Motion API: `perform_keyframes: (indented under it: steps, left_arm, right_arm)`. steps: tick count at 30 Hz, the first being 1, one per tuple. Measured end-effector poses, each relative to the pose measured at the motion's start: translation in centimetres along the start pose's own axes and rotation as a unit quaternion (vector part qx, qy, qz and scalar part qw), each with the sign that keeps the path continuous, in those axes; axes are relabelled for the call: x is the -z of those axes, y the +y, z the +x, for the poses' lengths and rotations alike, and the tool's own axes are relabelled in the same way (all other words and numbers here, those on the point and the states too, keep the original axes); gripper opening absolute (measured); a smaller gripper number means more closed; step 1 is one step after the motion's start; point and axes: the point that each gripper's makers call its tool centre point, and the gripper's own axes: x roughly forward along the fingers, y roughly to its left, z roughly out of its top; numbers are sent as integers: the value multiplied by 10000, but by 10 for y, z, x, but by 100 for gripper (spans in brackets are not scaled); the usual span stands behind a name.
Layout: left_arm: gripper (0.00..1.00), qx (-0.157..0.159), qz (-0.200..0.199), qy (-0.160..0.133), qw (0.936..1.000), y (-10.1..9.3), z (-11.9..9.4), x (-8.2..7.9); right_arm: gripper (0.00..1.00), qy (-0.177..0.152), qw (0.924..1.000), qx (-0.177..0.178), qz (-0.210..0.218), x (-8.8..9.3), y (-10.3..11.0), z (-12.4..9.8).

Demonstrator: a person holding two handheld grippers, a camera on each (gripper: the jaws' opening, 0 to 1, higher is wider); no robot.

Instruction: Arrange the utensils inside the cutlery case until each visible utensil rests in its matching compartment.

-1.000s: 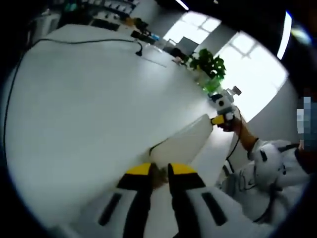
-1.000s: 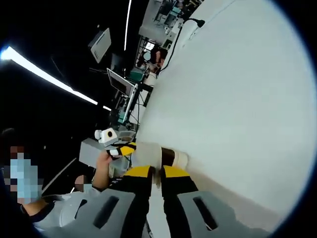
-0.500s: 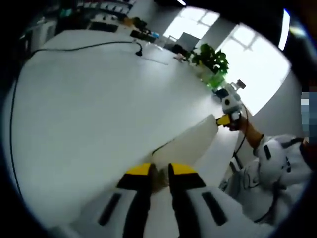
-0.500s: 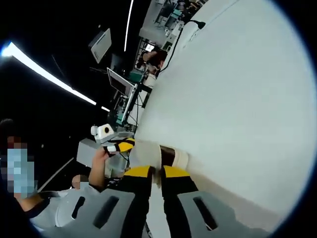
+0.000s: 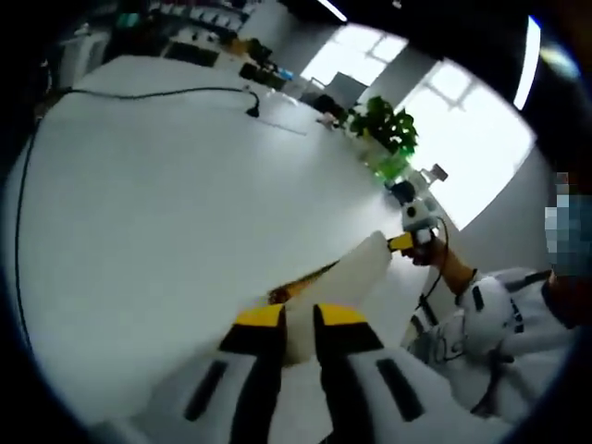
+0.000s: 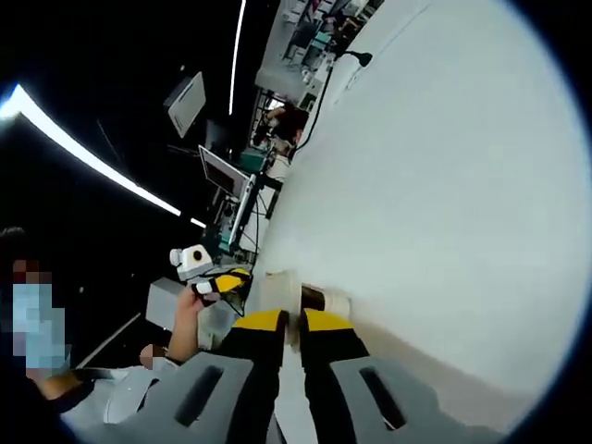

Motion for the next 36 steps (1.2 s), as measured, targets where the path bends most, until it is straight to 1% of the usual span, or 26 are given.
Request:
perform_keyframes:
  steps: [1, 2, 3, 4, 5, 7, 8, 9, 10, 11, 13, 14, 15, 16, 18, 20, 21, 23, 24, 25, 27, 28, 32, 33, 34, 36]
  left_arm:
    - [14, -189, 299, -42, 9994, 6, -3, 2]
    - [16, -282, 731, -98, 9969, 7, -6, 3]
    - [19, -372, 1156, -203, 9924, 6, -8, 3]
    - [22, -476, 1461, -332, 9876, 5, -9, 1]
    - [27, -525, 1720, -387, 9829, 3, -11, 0]
    - [28, -629, 2245, -379, 9717, 0, -13, 0]
    - [29, -654, 2547, -317, 9643, -1, -13, 0]
    - [31, -721, 2823, -224, 9564, -1, -13, 0]
    - [34, -762, 3115, -134, 9471, -2, -11, 1]
    - [37, -777, 3442, 20, 9357, -3, -9, 3]
    - [41, -828, 4025, 262, 9113, -6, -4, 6]
    - [42, -891, 4280, 412, 8984, -7, -1, 7]
    - [44, -867, 4488, 459, 8883, -10, 2, 8]
    - [45, -872, 4706, 564, 8762, -12, 6, 9]
    - [49, -896, 4802, 646, 8702, -12, 11, 9]
    - [50, -904, 4916, 763, 8627, -12, 17, 10]
    - [50, -909, 5032, 908, 8545, -10, 20, 12]
    - [51, -869, 5075, 1002, 8514, -11, 26, 16]
    - [51, -872, 5110, 1075, 8483, -10, 29, 18]
    - [52, -910, 5178, 1189, 8423, -7, 30, 19]
    - [53, -986, 5279, 1280, 8338, -4, 33, 20]
    - [53, -1000, 5318, 1315, 8306, -3, 34, 21]
    - [51, -1071, 5501, 1538, 8138, 2, 37, 24]
    - [50, -1072, 5530, 1572, 8112, 2, 37, 25]
    - [49, -1055, 5534, 1557, 8114, 1, 37, 23]
    - [49, -1039, 5552, 1587, 8098, 1, 39, 24]
  right_arm:
    - [5, -19, 10000, -6, 28, 0, 0, 0]
    - [5, -41, 10000, 0, 32, 0, 0, 0]
    - [5, -48, 10000, -1, 41, 0, 0, 0]
    - [5, -57, 10000, 1, 51, 0, 0, 0]
    - [5, -51, 10000, 8, 60, 0, -1, 0]
    - [5, -47, 10000, 23, 77, 1, -1, 0]
    - [5, -37, 10000, 28, 86, 1, -2, 0]
    - [5, -28, 10000, 35, 85, 2, -2, 0]
    - [5, -28, 10000, 42, 75, 1, -2, 0]
    - [5, -22, 10000, 41, 62, 1, -2, 0]
    - [5, -27, 10000, 47, 41, 1, -2, 0]
    - [5, -33, 10000, 50, 28, 1, -2, 0]
    - [5, -41, 10000, 51, 23, 1, -2, 0]
    - [5, -45, 10000, 50, 26, 1, -2, 0]
    - [5, -51, 10000, 46, 31, 1, -2, -1]
    - [5, -44, 10000, 46, 21, 0, -2, -1]
    - [5, -39, 10000, 46, 18, 0, -2, -1]
    - [5, -29, 10000, 46, 8, 0, -2, -1]
    - [5, -29, 10000, 45, 10, 0, -2, -1]
    - [5, -30, 10000, 42, 13, 0, -1, -1]
    - [5, -22, 10000, 20, 51, 1, -1, -1]
    - [5, -13, 10000, 5, 73, 1, -1, -1]
    - [5, 9, 10000, -23, 78, 2, -1, -1]
    - [5, 17, 10000, -33, 79, 2, -1, -1]
    - [5, 32, 10000, -43, 81, 2, -1, -2]
    - [5, 64, 9999, -55, 72, 4, 0, -2]
